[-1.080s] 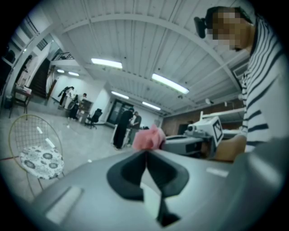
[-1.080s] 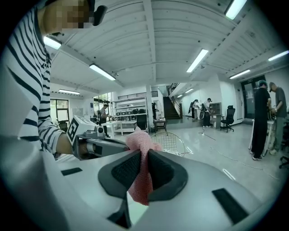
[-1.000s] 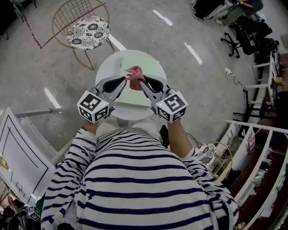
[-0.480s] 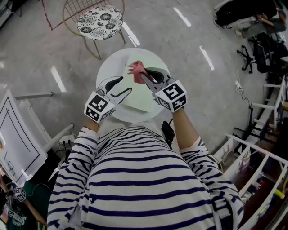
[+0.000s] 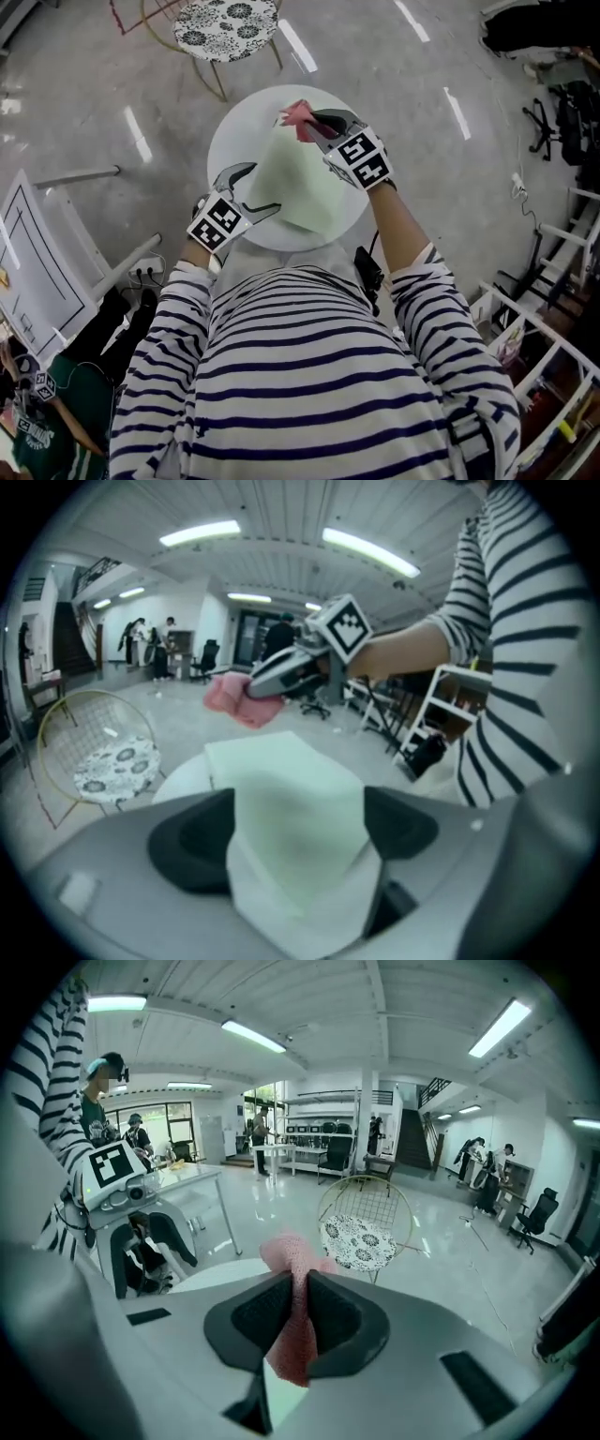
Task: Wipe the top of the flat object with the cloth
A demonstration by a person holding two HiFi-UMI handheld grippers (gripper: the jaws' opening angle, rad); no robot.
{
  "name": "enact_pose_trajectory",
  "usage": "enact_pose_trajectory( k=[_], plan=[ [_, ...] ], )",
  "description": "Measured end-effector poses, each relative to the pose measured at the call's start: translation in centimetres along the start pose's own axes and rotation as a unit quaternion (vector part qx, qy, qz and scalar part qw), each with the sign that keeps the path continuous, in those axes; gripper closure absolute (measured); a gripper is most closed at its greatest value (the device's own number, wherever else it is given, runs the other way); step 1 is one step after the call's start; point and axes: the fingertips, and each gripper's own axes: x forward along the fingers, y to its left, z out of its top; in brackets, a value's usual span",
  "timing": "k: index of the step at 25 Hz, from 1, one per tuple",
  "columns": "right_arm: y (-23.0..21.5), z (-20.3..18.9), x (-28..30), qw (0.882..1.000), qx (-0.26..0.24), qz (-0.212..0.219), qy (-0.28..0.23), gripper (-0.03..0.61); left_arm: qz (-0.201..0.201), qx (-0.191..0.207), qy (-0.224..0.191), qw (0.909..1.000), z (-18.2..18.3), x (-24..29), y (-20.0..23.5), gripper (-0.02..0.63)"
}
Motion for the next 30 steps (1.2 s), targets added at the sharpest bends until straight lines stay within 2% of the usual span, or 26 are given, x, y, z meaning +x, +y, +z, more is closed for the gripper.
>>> enact_pose_trajectory(
  k=[4,10,14,19,23,30],
  plan=[
    [-1.4,-2.2,2.6,0.999,-0.014,0.0,0.042,0.537,-0.023,-0.007,0.047,0.9986,-3.3,0.7,-0.1,0.187],
    [-2.4,-4.3,5.6,0.996,-0.044,-0.007,0.082,0.537,-0.02,-0.025,0.093,0.9951,-7.4,1.4,-0.3,0.192],
    [-3.1,-5.0,7.0,0.993,-0.055,-0.02,0.098,0.537,-0.009,-0.038,0.101,0.9941,-8.3,2.1,0.3,0.192],
    [-3.9,-6.1,8.4,0.99,-0.061,-0.036,0.126,0.537,-0.022,-0.017,0.132,0.9909,-9.8,2.2,-0.2,0.19],
    [-4.1,-7.1,9.5,0.985,-0.071,-0.044,0.148,0.537,-0.014,-0.011,0.166,0.9859,-12.2,2.2,0.0,0.189],
    [-2.9,-7.8,9.7,0.982,-0.091,-0.041,0.163,0.537,-0.003,-0.029,0.187,0.9819,-13.1,3.5,-0.1,0.19]
  ],
)
